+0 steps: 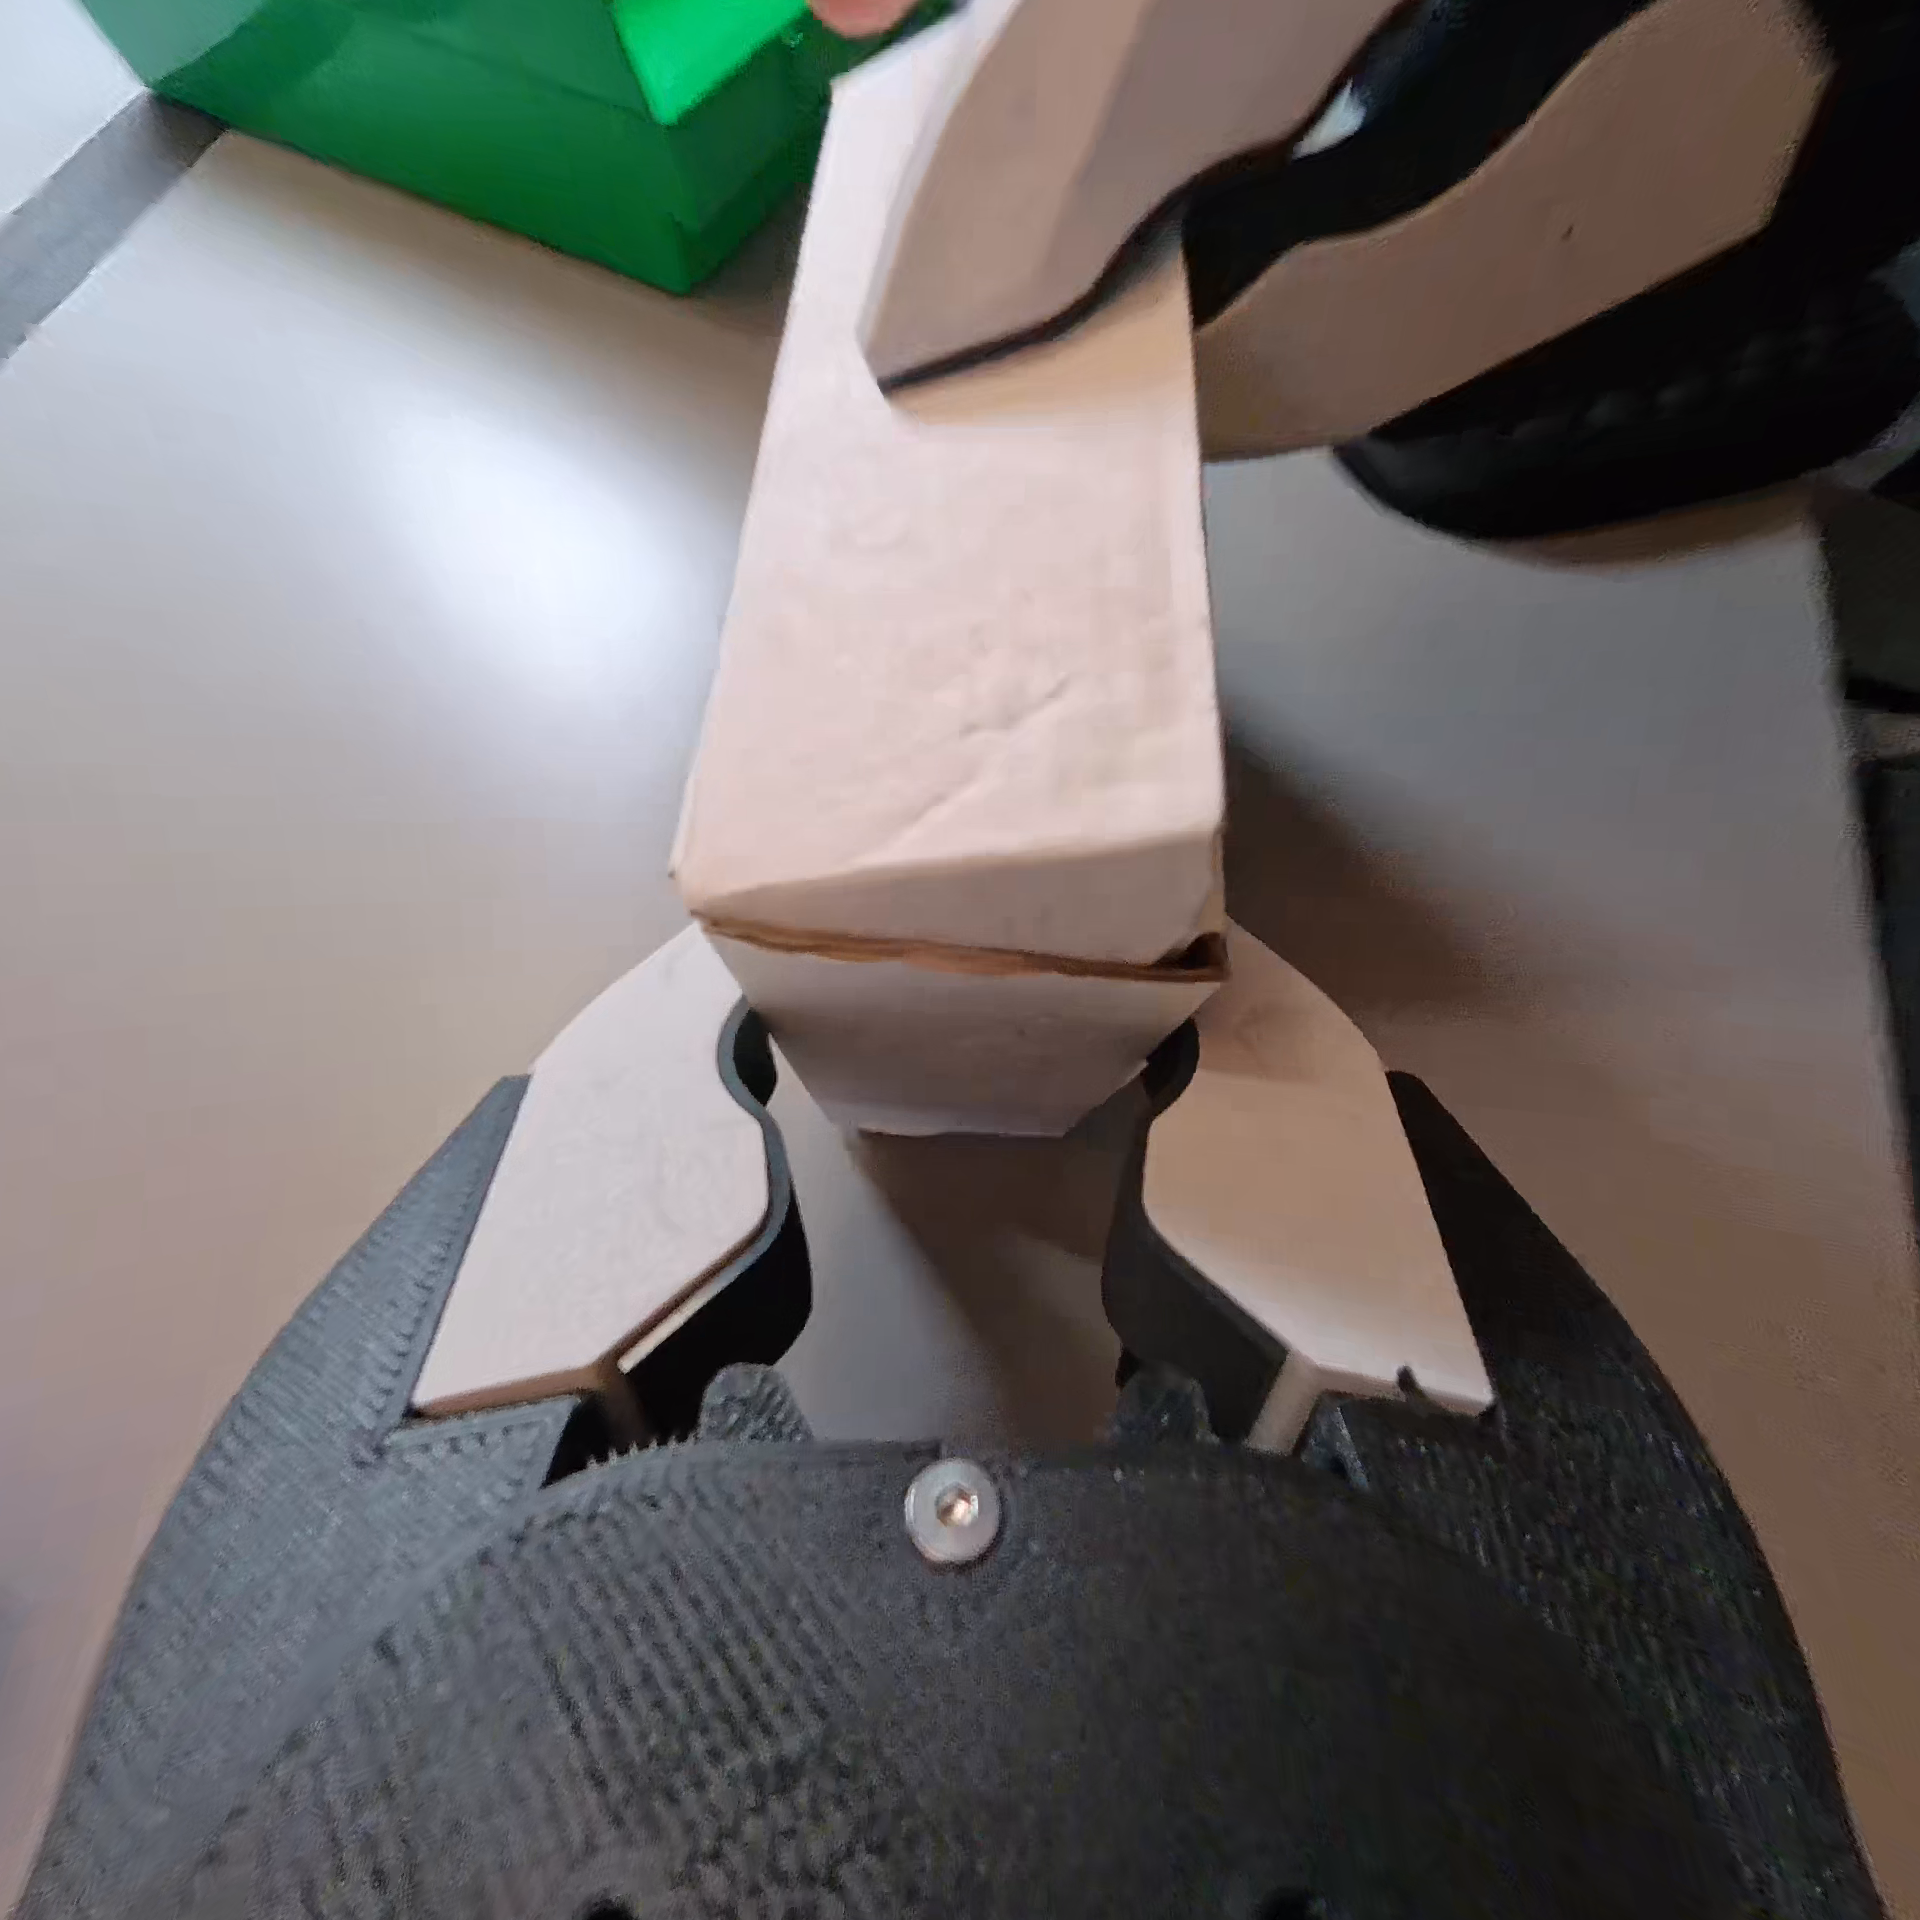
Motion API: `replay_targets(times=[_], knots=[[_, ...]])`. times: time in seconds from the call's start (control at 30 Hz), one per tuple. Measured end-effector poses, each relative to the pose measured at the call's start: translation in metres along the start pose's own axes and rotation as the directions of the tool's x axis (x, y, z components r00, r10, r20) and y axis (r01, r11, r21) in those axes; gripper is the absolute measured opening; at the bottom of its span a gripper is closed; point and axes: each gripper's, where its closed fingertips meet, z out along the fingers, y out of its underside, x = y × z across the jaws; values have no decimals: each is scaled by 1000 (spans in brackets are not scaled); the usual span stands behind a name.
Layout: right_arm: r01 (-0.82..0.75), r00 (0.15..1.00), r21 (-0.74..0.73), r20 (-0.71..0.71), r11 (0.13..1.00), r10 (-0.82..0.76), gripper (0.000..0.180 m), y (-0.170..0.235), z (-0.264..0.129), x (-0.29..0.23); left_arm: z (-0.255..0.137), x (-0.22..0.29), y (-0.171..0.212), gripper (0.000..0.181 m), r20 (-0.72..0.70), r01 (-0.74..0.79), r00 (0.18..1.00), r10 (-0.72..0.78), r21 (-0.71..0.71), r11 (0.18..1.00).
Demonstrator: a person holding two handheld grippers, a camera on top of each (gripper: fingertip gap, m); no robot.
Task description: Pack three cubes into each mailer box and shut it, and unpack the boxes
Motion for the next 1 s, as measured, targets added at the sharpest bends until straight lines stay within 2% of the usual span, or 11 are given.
replay_targets(times=[0.07,0.17,0.3,0.37,0.53,0.63,0.7,0.8,0.83,0.9,1.0], knots=[[17,1000,0,24,1000,-17,2,0,3,2,-1,-5,0,70,45,-32,998,32,2,999],[-136,978,38,165,990,128,1,-2,-1,11,-3,-16,-2,70,156,-182,971,178,10,983],[-308,852,8,448,951,272,1,-4,-9,17,-6,-34,-8,69,327,-420,858,397,1,907],[-356,787,-36,528,934,320,1,-1,-8,20,-8,-42,-3,68,361,-439,835,414,-15,898],[-424,795,-91,439,901,419,1,12,2,43,-34,-31,-6,91,97,-97,992,77,220,971],[-362,873,-88,317,928,371,1,13,2,51,-65,-30,-40,84,-115,219,975,-188,420,880],[-313,908,-84,264,946,324,1,7,3,47,-69,-37,-49,79,-142,324,946,-292,466,823],[-318,896,-71,303,945,324,1,-12,2,29,-50,-42,-36,70,-44,324,941,-336,408,854],[-334,881,-65,332,940,336,1,-18,1,24,-42,-41,-28,79,5,275,955,-296,358,892],[-364,858,-52,371,930,356,1,-22,-2,24,-36,-38,-18,67,63,190,974,-218,292,937],[-431,797,-56,444,901,409,1,-23,-10,35,-19,-39,18,75,198,1,980,-12,57,998]])
